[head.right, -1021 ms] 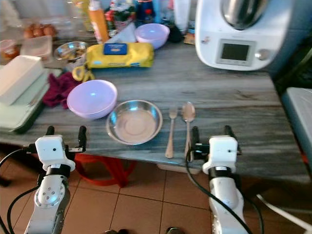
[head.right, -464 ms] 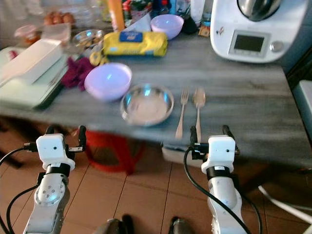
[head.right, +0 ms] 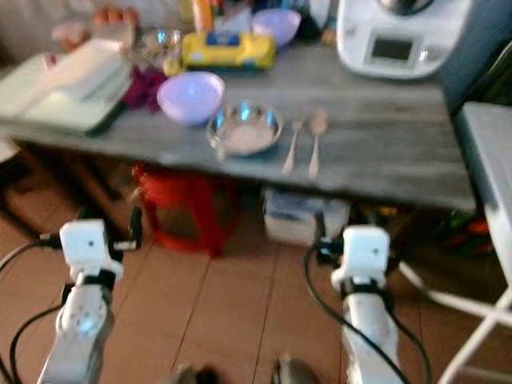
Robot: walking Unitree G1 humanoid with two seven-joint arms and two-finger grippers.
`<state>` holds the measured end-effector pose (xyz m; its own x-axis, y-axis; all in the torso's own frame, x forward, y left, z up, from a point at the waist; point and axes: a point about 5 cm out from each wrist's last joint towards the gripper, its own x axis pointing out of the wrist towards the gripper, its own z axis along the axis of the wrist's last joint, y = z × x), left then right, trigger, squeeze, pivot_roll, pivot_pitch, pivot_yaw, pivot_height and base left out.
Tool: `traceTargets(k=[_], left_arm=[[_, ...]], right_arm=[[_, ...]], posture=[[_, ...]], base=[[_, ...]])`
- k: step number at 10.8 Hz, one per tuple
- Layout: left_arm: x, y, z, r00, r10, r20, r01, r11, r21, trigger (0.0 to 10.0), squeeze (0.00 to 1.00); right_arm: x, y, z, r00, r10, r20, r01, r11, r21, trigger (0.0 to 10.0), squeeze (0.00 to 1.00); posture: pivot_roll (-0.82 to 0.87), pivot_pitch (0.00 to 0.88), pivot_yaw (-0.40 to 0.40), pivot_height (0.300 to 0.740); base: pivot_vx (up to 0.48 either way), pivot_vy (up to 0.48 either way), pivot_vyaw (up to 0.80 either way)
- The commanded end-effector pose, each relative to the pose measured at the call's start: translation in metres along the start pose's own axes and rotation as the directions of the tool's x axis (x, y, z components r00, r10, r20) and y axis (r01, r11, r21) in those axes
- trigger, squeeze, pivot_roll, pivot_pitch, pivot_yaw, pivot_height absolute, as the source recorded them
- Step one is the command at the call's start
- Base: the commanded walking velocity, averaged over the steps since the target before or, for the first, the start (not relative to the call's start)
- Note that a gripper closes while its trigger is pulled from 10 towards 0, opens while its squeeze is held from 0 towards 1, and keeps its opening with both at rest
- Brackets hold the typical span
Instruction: Setting the table
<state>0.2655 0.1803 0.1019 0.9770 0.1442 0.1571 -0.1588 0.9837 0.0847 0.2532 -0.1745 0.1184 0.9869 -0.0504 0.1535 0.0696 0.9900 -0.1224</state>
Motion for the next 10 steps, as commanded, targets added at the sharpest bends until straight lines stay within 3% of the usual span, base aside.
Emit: traceTargets(k=[1,3,7,10], left_arm=[[-0.0032,0.0022,-0.0025,1.000,0.010,-0.017,-0.010,1.000,0.009,10.0,0.00],[-0.0032,0.0007,-0.0027,1.000,0.004,-0.020,-0.004,1.000,0.007,10.0,0.00],[-0.0038,-0.0030,-0.0025,1.000,-0.011,-0.017,0.011,1.000,0.012,10.0,0.00],[-0.0068,-0.0059,-0.0033,0.997,-0.075,0.025,0.075,0.997,0.024,10.0,0.00]], right_arm=[[-0.0009,-0.0019,0.0006,1.000,-0.004,-0.002,0.004,1.000,0.006,10.0,0.00],[-0.0005,-0.0021,0.0007,1.000,-0.003,-0.002,0.003,1.000,0.005,10.0,0.00],[0.0010,-0.0008,0.0006,1.000,0.002,-0.001,-0.002,1.000,0.004,10.0,0.00],[0.0002,-0.0002,-0.0016,1.000,-0.012,-0.010,0.012,1.000,0.023,10.0,0.00]], posture=[[-0.11,0.182,0.070,0.740],[-0.11,0.183,0.068,0.740],[-0.11,0.181,0.066,0.740],[-0.11,0.182,0.072,0.740]], base=[[-0.345,0.000,-0.52],[-0.337,0.000,-0.46],[-0.330,0.000,0.00],[-0.080,0.000,0.00]])
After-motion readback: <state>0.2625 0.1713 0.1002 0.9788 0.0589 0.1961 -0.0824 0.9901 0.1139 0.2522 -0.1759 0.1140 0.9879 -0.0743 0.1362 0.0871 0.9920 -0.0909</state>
